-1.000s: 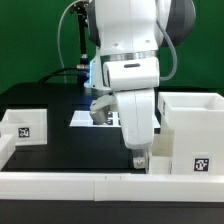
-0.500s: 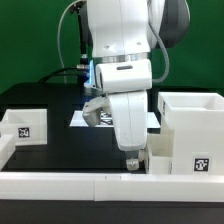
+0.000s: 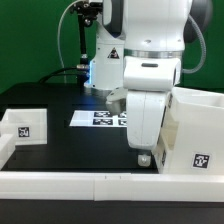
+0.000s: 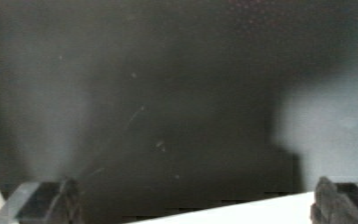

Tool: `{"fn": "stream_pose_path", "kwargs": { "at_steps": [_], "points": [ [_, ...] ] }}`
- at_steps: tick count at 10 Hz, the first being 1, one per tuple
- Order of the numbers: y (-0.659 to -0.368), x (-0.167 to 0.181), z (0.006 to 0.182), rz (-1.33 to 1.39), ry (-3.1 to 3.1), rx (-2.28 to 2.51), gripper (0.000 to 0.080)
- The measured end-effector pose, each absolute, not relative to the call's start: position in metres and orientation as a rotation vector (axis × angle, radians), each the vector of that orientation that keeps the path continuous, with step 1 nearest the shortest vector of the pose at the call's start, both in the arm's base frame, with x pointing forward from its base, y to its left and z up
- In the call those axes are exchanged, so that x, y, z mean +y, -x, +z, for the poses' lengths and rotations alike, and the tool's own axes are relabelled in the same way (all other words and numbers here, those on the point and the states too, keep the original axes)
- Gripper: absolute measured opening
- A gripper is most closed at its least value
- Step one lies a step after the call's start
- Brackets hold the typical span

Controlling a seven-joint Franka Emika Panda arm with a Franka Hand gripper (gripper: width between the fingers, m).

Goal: Assemble drawer

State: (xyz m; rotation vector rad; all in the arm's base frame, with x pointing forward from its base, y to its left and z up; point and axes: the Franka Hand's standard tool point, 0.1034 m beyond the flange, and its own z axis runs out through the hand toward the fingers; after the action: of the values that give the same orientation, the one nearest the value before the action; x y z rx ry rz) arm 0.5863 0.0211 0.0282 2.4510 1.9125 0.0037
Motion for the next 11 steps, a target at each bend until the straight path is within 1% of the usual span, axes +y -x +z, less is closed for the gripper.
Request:
{"fn": "stream_pose_path", "kwargs": {
  "at_steps": [1, 4, 6, 8, 9, 11],
  "points": [
    [-0.586, 0.021, 0.028, 0.01, -2.442, 1.918, 0.0649],
    [-0.587, 0.003, 0.028, 0.009, -2.387, 1.983, 0.0649],
    [-0.587, -0.023, 0.028, 0.001, -2.338, 2.037, 0.0649],
    [-0.585, -0.046, 0.039, 0.006, -2.307, 2.052, 0.0649],
    [-0.582, -0.052, 0.041, 0.044, -2.292, 2.043, 0.0649],
    [-0.578, -0.053, 0.037, 0.06, -2.282, 2.051, 0.0649]
  ]
}}
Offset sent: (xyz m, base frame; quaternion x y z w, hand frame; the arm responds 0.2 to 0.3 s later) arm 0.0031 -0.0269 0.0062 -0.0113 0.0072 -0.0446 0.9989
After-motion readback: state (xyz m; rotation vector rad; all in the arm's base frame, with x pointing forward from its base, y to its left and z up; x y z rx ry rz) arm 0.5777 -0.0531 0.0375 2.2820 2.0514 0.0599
